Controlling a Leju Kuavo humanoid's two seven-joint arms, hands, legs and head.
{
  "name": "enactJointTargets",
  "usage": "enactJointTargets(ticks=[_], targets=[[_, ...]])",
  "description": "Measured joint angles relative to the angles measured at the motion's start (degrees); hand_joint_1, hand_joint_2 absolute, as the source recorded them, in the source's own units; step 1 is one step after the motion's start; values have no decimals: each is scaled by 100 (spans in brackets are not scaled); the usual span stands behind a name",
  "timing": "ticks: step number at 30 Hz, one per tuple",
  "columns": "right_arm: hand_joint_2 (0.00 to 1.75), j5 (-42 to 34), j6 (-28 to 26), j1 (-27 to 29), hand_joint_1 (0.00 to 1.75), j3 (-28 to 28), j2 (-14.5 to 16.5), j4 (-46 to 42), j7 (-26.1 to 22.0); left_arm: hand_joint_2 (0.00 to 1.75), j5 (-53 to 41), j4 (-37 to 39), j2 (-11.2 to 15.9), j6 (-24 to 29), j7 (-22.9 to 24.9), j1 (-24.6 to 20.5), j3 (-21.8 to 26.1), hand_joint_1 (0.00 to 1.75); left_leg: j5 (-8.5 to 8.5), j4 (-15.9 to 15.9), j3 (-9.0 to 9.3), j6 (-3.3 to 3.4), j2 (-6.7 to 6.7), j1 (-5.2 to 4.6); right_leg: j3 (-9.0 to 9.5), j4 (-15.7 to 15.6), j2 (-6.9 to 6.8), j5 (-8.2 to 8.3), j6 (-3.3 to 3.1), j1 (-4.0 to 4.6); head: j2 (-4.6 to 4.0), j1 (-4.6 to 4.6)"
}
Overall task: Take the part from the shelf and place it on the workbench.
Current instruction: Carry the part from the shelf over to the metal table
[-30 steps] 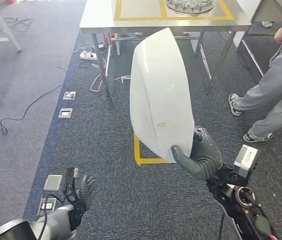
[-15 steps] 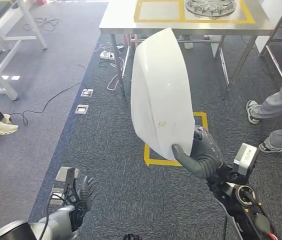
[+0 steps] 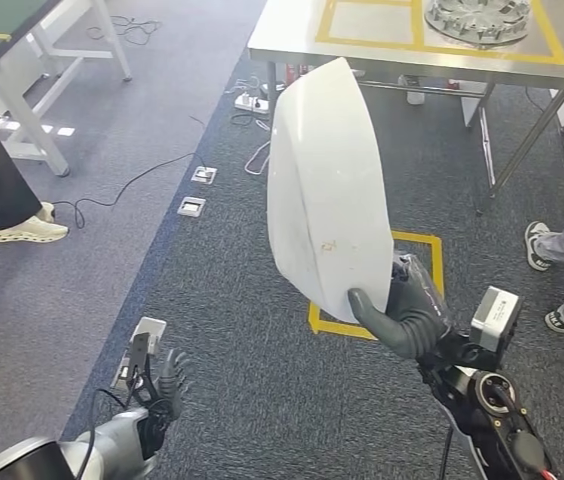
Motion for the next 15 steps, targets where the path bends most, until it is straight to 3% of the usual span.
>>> enactJointTargets(ticks=[1, 2, 3, 5, 7, 12, 15], targets=[[175, 0, -23, 23, 175, -2, -9, 1, 10, 0, -1, 0, -3, 1, 0, 6, 0, 0, -2, 2, 1, 2, -24, -2, -144, 283, 9, -67, 9, -2, 0, 2], [175, 0, -52, 42, 175, -4, -16, 1, 20, 0, 1, 0, -6, 2, 0, 13, 0, 0, -5, 4, 4, 2, -49, -3, -196, 357, 11, -24, 11, -6, 0, 7], [175, -1, -78, 52, 175, -7, -20, 1, 26, 0, 3, 0, -10, 2, 0, 16, 0, 0, -9, 8, 11, -3, -73, -1, -127, 171, 11, 133, 7, -12, 0, 11], [175, -2, -124, 52, 175, -14, -21, 1, 37, 0, 13, 0, -22, -6, -3, 14, 0, 0, -29, 22, 32, -30, -116, 3, 260, -702, 25, 589, -10, -22, 0, 24], [175, -2, -150, 48, 175, -26, -21, 1, 46, 0, 21, 0, -28, -20, -16, 5, 0, 0, -50, 64, 17, -66, -148, -18, 583, -1369, 48, 799, -38, -19, 0, 31], [175, -4, -170, 54, 175, -42, -20, -1, 63, 0, 22, 0, -15, -46, -47, 21, 0, 0, -55, 87, -16, -47, -162, -56, 650, -1494, 70, 815, -47, -25, 0, 10], [175, -4, -170, 66, 175, -47, -19, -10, 64, 0, 20, -2, 16, -55, -64, -1, -1, 0, 10, -273, 227, 106, -141, -81, 683, -1476, 54, 917, 24, -38, 0, -21]])
